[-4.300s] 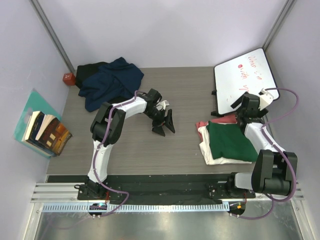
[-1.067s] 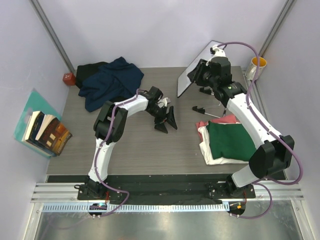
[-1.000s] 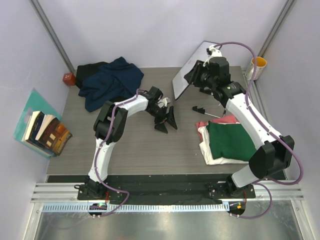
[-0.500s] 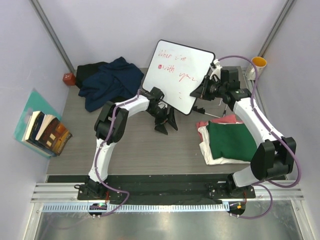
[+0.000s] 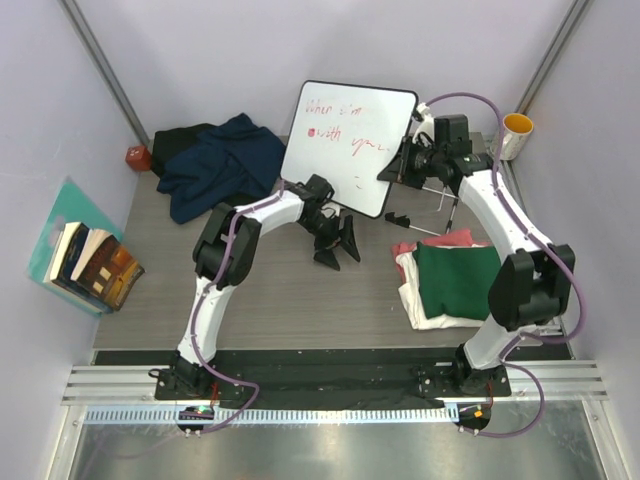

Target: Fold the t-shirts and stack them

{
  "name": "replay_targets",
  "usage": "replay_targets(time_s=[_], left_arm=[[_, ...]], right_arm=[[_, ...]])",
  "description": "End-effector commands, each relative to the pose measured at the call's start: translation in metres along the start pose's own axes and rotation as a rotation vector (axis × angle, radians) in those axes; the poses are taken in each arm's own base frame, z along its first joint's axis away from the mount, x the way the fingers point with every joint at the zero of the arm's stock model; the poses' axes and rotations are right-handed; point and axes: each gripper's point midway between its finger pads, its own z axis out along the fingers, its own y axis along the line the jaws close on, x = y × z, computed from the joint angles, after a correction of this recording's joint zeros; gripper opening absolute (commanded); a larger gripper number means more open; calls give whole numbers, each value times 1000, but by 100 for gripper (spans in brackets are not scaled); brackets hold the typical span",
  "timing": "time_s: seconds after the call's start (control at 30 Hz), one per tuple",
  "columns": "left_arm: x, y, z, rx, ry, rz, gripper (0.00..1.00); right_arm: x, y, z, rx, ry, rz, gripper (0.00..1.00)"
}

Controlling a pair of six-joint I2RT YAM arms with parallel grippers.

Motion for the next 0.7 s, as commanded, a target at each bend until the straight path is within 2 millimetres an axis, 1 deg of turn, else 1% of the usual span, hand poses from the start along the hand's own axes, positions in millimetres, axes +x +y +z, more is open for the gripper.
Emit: replay_targets(time_s=[0.0, 0.03, 0.07, 0.1, 0.13, 0.17, 0.2, 0.23, 0.27, 0.37, 0.47, 0.5, 0.53, 0.57, 0.6, 0.63, 0.67], left_arm=[[-7, 15, 4, -74, -61, 91, 71], [-4, 14, 1, -74, -59, 95, 71], [4, 19, 1, -79, -42, 84, 71], [10, 20, 0, -79, -25, 80, 71], [15, 22, -1, -79, -9, 87, 71], [24, 25, -5, -93, 11, 78, 71], [27, 27, -6, -105, 19, 79, 71], [30, 30, -8, -117, 27, 92, 71], [37, 32, -12, -130, 40, 87, 71], [43, 36, -17, -156, 50, 101, 71], [42, 40, -16, -161, 61, 95, 72], [41, 43, -14, -166, 70, 84, 71], [40, 44, -13, -168, 80, 80, 71], [37, 41, -13, -168, 82, 82, 71], [35, 44, -10, -173, 92, 81, 71], [29, 39, -11, -165, 81, 94, 71], [28, 39, -11, -171, 87, 91, 71]], right_arm=[[-84, -94, 11, 387, -258, -206, 1], [-93, -98, 11, 418, -287, -209, 1], [-99, -102, 14, 431, -305, -210, 1], [-104, -107, 23, 433, -322, -215, 1], [-114, -108, 22, 440, -346, -223, 1], [-118, -116, 25, 476, -355, -221, 1], [-118, -126, 34, 497, -350, -222, 1], [-128, -126, 34, 507, -370, -234, 1], [-132, -129, 36, 523, -377, -244, 1], [-147, -139, 41, 567, -413, -266, 1], [-161, -150, 44, 622, -445, -275, 1], [-171, -150, 41, 636, -480, -279, 1], [-171, -154, 45, 647, -478, -298, 1], [-175, -155, 45, 655, -490, -309, 1], [-183, -153, 43, 658, -517, -312, 1], [-186, -155, 42, 675, -518, -338, 1], [-185, -161, 47, 695, -507, -364, 1]])
